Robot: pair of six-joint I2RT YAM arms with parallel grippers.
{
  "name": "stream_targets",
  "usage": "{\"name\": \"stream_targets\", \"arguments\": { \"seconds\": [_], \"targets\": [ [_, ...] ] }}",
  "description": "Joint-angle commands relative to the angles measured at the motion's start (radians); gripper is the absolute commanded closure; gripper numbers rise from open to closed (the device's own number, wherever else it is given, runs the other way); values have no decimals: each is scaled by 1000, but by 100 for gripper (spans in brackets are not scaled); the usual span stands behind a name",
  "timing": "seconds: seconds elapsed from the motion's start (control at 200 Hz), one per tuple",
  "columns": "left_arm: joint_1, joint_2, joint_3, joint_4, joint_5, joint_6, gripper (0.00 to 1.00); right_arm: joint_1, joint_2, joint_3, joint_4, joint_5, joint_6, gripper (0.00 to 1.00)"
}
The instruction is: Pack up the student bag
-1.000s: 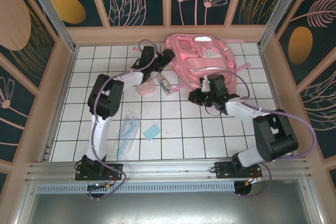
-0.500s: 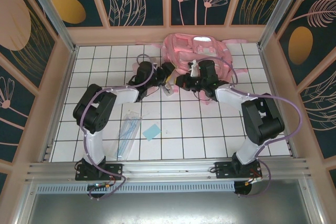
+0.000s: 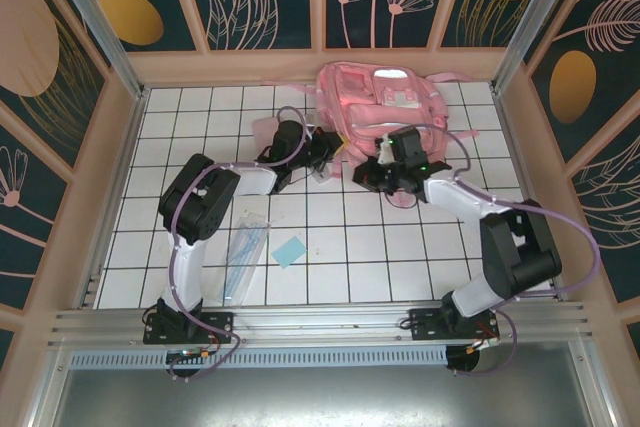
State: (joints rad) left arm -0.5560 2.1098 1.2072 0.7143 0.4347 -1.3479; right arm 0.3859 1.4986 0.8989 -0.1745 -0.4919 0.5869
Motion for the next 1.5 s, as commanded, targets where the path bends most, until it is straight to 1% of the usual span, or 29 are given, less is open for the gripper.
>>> {"name": "stream_targets", "arguments": {
  "seconds": [0.0,0.125,0.185,0.23,0.265,0.315,0.375,0.415,0.47,0.55,0.65,0.675,0.72,0.73,0.745,0.775,0.785,0.796,0.811,0.836,0.846,0.856,0.906,1.066,1.111,1.206,1.301,1.401,1.496],
  "targets": [
    [84,-9,63,-27,-81,112,100,-74,-76,-23,-356,103,-120,100],
    [96,-29,72,-90,-76,181,100,-143,-61,46,-485,241,-191,100],
    [97,-37,73,-111,-79,209,100,-167,-35,107,-552,364,-225,100],
    [103,-35,73,-116,-77,220,100,-173,-18,155,-590,476,-240,100],
    [108,-29,75,-116,-72,223,100,-174,-5,186,-611,536,-251,100],
    [115,-11,91,-122,-64,233,100,-175,11,224,-632,563,-264,100],
    [117,21,136,-147,-58,249,100,-171,20,242,-626,513,-282,100],
    [117,51,180,-171,-53,261,100,-164,17,236,-607,422,-288,100],
    [117,100,250,-187,-45,259,100,-145,15,208,-558,257,-297,100],
    [117,176,361,-196,-27,232,100,-91,22,152,-429,28,-262,100],
    [111,256,493,-222,5,201,100,-7,69,111,-211,-131,-173,100],
    [111,266,518,-234,12,200,91,11,87,113,-162,-152,-154,100],
    [110,272,550,-270,20,212,59,41,126,128,-84,-171,-125,100],
    [110,269,555,-282,21,216,55,46,137,135,-71,-174,-121,100],
    [110,266,560,-302,20,227,45,53,151,144,-52,-179,-116,100],
    [111,249,565,-347,13,257,35,66,181,168,-14,-183,-105,100],
    [111,243,564,-362,9,269,29,68,191,175,-4,-184,-101,100],
    [112,234,561,-376,4,282,27,71,201,183,7,-184,-97,100],
    [111,220,557,-397,-2,299,19,74,214,193,21,-185,-93,100],
    [113,193,541,-433,-15,334,14,77,241,218,37,-189,-89,100],
    [115,185,534,-446,-20,344,9,77,250,228,42,-191,-88,100],
    [116,170,527,-458,-25,356,6,78,260,239,48,-193,-88,100],
    [120,105,464,-499,-57,397,2,78,303,293,64,-201,-87,100],
    [136,-144,183,-515,-135,425,1,80,396,474,62,-213,-101,100],
    [135,-201,102,-477,-134,392,1,82,405,508,64,-219,-102,100],
    [126,-276,-55,-331,-103,265,1,87,408,550,62,-224,-102,100],
    [102,-262,-97,-258,-95,195,1,94,393,548,54,-228,-104,100],
    [76,-182,-54,-218,-78,138,2,105,360,504,61,-226,-96,100],
    [56,-102,-11,-187,-79,91,7,118,320,456,75,-222,-85,100]
  ]
}}
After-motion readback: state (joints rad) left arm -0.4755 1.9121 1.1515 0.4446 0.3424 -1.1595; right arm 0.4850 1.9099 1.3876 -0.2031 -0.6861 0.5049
